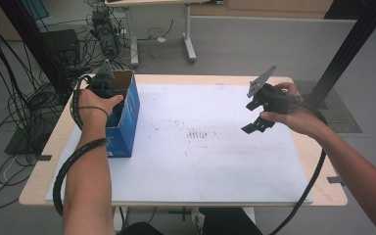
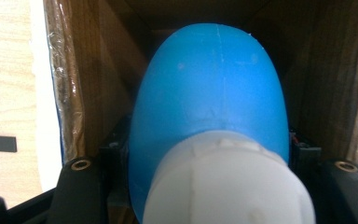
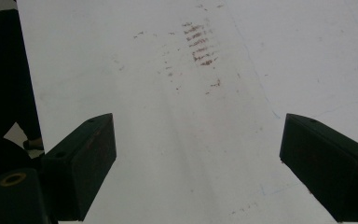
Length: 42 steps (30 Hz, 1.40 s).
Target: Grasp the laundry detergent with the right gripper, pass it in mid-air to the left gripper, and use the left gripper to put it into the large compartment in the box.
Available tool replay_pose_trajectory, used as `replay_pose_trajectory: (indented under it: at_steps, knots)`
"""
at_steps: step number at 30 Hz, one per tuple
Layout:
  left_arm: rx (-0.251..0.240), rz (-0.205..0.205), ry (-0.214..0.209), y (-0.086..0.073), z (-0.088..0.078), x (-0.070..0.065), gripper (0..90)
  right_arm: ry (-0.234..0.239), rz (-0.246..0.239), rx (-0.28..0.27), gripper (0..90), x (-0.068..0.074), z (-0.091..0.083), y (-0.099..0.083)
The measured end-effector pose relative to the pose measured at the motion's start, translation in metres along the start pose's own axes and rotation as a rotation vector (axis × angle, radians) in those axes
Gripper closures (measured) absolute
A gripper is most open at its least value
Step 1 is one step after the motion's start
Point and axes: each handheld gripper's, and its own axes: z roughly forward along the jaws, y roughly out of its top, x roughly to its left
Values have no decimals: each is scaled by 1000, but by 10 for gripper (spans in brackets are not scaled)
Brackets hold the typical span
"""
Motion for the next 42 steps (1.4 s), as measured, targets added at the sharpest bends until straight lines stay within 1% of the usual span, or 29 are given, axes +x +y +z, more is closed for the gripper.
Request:
replay_pose_trajectory:
  at_steps: [22,42]
  knots:
    - [-2,-8,-3,1,1,2,367,-10,1,-2,107,-1,-4,0]
    - [-2,-7,-1,0,1,1,366,-16,4,-3,107,-2,-6,0]
